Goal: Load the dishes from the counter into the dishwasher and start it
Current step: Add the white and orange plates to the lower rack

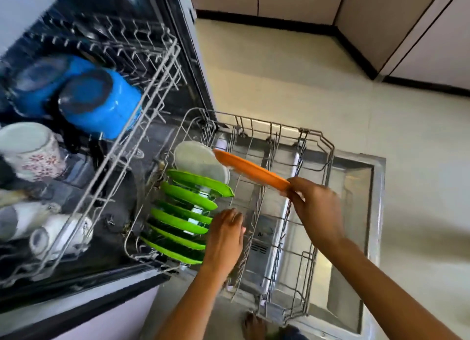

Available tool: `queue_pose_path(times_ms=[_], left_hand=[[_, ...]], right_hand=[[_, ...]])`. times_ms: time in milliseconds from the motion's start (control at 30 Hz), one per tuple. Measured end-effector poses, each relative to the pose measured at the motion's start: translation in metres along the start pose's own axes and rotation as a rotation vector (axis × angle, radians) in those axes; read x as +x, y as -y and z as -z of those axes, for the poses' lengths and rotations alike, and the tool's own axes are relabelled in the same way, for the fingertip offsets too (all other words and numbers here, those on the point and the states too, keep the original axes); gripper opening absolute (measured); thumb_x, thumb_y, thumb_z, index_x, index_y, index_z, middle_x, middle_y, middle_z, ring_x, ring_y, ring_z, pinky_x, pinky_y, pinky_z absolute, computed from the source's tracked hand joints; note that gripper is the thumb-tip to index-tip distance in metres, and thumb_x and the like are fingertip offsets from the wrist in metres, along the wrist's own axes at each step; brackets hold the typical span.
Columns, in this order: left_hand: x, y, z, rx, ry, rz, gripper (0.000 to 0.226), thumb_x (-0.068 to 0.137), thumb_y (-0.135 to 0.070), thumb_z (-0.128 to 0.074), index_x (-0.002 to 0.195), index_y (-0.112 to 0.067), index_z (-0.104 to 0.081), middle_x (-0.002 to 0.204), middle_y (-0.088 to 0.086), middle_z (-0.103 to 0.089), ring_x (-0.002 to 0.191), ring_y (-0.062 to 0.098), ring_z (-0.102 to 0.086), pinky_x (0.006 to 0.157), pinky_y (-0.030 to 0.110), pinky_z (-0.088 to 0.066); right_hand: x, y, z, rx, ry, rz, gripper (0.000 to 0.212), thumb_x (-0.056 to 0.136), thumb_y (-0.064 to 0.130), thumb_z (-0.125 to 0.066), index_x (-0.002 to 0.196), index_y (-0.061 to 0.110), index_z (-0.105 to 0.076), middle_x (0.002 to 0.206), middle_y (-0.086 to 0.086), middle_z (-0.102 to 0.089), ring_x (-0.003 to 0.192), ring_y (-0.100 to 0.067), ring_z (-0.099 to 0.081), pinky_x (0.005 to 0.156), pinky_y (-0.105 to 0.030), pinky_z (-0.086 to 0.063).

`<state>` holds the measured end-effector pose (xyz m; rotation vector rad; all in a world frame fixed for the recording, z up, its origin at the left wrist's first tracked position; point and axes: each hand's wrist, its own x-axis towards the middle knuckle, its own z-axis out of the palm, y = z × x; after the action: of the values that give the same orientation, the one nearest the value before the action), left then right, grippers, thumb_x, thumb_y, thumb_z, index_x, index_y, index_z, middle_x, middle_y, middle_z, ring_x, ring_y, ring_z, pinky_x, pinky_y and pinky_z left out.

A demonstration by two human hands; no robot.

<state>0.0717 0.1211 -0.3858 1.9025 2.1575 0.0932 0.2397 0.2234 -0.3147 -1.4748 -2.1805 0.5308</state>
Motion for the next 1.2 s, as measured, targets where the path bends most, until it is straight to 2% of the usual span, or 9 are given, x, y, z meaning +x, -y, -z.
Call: queue_pose_path(times_ms=[167, 367, 500, 567, 633, 833, 1000, 1133, 1200], left_hand=[[0.039, 0.013, 0.001, 0.055, 0.025, 0.027, 0.035, 0.066, -0.013, -0.079, 0.099, -0.006, -0.069, 0.1, 0.012, -0.067, 0.089, 0.03, -0.064, 0.08, 0.038, -0.054], [0.083, 0.019, 0.0, 0.176, 0.113, 0.084, 0.047, 0.067, -0.023, -0.08, 0.108, -0.003, -0.068, 0.115, 0.017, -0.065, 0.102, 0.032, -0.063, 0.088, 0.044, -0.05], [0.117, 0.023, 0.003, 0.304, 0.174, 0.102, 0.061, 0.096, -0.036, -0.044, 0.146, -0.007, -0.025, 0.155, 0.015, -0.016, 0.139, 0.033, -0.024, 0.112, 0.046, -0.018], [0.134, 0.027, 0.007, 0.397, 0.211, 0.102, 0.063, 0.1, -0.039, -0.031, 0.15, -0.011, -0.003, 0.156, 0.012, 0.007, 0.143, 0.032, -0.004, 0.114, 0.046, -0.004], [0.147, 0.032, 0.009, 0.463, 0.234, 0.11, 0.064, 0.1, -0.039, -0.031, 0.15, -0.013, 0.0, 0.156, 0.012, 0.012, 0.143, 0.033, 0.001, 0.115, 0.047, 0.001], [0.16, 0.045, 0.015, 0.487, 0.27, 0.131, 0.06, 0.099, -0.041, -0.029, 0.15, -0.016, -0.009, 0.156, 0.013, 0.005, 0.144, 0.029, 0.008, 0.112, 0.045, 0.014], [0.136, 0.051, 0.017, 0.43, 0.237, 0.15, 0.059, 0.1, -0.037, -0.027, 0.15, -0.014, -0.005, 0.157, 0.011, 0.005, 0.144, 0.026, 0.009, 0.115, 0.044, 0.011], [0.121, 0.059, 0.011, 0.298, 0.103, 0.106, 0.064, 0.078, -0.025, -0.07, 0.135, -0.005, -0.047, 0.144, 0.014, -0.039, 0.134, 0.029, -0.037, 0.109, 0.047, -0.016], [0.114, 0.062, 0.01, 0.267, 0.058, 0.097, 0.064, 0.072, -0.019, -0.075, 0.129, -0.003, -0.053, 0.14, 0.013, -0.046, 0.129, 0.028, -0.044, 0.106, 0.047, -0.02]], right_hand=[[0.047, -0.004, -0.026, -0.017, 0.028, 0.055, 0.007, 0.076, 0.018, -0.072, 0.078, 0.021, -0.066, 0.059, 0.001, -0.064, 0.05, -0.024, -0.059, 0.044, -0.022, -0.033], [0.1, -0.015, -0.048, 0.005, 0.154, -0.005, 0.003, 0.081, 0.019, -0.065, 0.08, 0.017, -0.063, 0.062, -0.008, -0.064, 0.06, -0.035, -0.06, 0.049, -0.034, -0.044], [0.131, -0.022, -0.058, 0.029, 0.254, -0.025, 0.003, 0.086, 0.023, -0.06, 0.088, 0.02, -0.062, 0.074, -0.005, -0.067, 0.072, -0.03, -0.062, 0.057, -0.034, -0.048], [0.144, -0.023, -0.064, 0.03, 0.31, -0.03, 0.007, 0.088, 0.023, -0.057, 0.095, 0.02, -0.06, 0.082, -0.005, -0.067, 0.078, -0.03, -0.062, 0.06, -0.036, -0.049], [0.154, -0.024, -0.07, 0.046, 0.348, -0.013, 0.016, 0.09, 0.02, -0.054, 0.104, 0.022, -0.06, 0.088, -0.005, -0.068, 0.081, -0.03, -0.062, 0.063, -0.037, -0.05], [0.177, -0.019, -0.082, 0.045, 0.409, -0.014, 0.018, 0.089, 0.02, -0.054, 0.106, 0.023, -0.058, 0.09, -0.007, -0.067, 0.084, -0.032, -0.061, 0.063, -0.035, -0.047], [0.197, -0.007, -0.084, 0.109, 0.428, 0.019, 0.021, 0.088, 0.022, -0.057, 0.109, 0.025, -0.058, 0.094, -0.006, -0.068, 0.092, -0.03, -0.061, 0.07, -0.037, -0.049], [0.211, 0.005, -0.092, 0.113, 0.473, 0.082, 0.028, 0.088, 0.024, -0.058, 0.116, 0.025, -0.057, 0.102, -0.003, -0.069, 0.097, -0.026, -0.061, 0.072, -0.035, -0.051], [0.213, 0.009, -0.101, 0.109, 0.513, 0.092, 0.03, 0.088, 0.022, -0.058, 0.118, 0.025, -0.057, 0.104, -0.003, -0.069, 0.098, -0.026, -0.061, 0.074, -0.038, -0.053]])
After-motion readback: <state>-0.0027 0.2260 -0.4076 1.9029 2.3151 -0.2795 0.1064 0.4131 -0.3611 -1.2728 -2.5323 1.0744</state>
